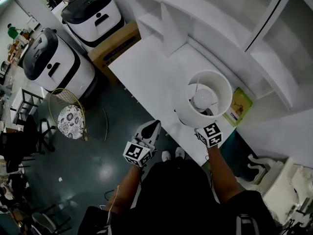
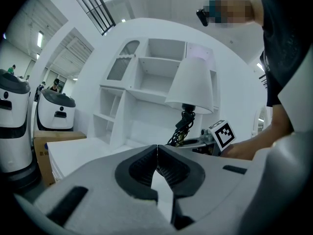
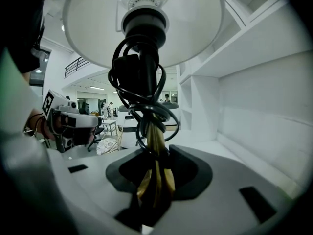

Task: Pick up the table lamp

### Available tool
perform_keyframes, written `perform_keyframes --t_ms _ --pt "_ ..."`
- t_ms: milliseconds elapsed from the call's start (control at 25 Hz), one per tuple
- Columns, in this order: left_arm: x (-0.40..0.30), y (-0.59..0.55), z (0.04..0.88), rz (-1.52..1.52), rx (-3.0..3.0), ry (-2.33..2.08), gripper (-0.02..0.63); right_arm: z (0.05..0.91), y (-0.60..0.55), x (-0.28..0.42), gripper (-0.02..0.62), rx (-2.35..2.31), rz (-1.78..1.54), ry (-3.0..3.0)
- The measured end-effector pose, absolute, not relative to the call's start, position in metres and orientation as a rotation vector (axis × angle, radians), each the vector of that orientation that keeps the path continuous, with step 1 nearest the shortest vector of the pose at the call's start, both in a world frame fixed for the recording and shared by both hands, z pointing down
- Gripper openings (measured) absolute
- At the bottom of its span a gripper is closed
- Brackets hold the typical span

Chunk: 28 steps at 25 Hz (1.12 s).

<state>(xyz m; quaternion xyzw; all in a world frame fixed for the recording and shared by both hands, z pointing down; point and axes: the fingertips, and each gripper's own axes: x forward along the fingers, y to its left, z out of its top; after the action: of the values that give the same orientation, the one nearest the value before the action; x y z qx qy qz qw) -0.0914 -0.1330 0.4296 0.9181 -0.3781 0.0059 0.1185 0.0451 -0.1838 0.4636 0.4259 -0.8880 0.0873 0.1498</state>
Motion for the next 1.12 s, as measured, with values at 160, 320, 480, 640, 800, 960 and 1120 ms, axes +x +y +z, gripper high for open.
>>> perform_keyframes --t_ms 160,320,480,640,800,960,1120 --pt "-0.091 -0.128 0.431 0.014 2.677 -1.112 0.018 0.460 -0.174 0.046 0.130 1.210 0.260 -2.558" --pt "-0.093 -0.123 0.428 0.004 2.676 -1.122 0.019 0.456 -0.164 0.046 0.130 1.200 0.270 -2.560" --pt "-0.098 -0.118 0.429 0.007 2.669 -1.126 0.019 0.453 -0.152 0.043 0.130 1.190 0.275 -2.566" --pt "-0.102 -0.114 0.431 0.010 2.672 -1.127 0.018 0.455 -0.143 0.039 0.130 1.180 0.273 -2.564" --pt "-0.106 -0.111 0.430 0.008 2.662 -1.138 0.018 0.452 -0.134 0.036 0.130 1.174 0.274 -2.568" --pt "-0.108 -0.108 0.430 0.001 2.667 -1.137 0.019 0.450 -0.125 0.035 0.130 1.179 0.285 -2.582" --pt "-0.109 -0.106 0.428 -0.012 2.676 -1.146 0.018 0.451 -0.116 0.038 0.130 1.190 0.307 -2.584"
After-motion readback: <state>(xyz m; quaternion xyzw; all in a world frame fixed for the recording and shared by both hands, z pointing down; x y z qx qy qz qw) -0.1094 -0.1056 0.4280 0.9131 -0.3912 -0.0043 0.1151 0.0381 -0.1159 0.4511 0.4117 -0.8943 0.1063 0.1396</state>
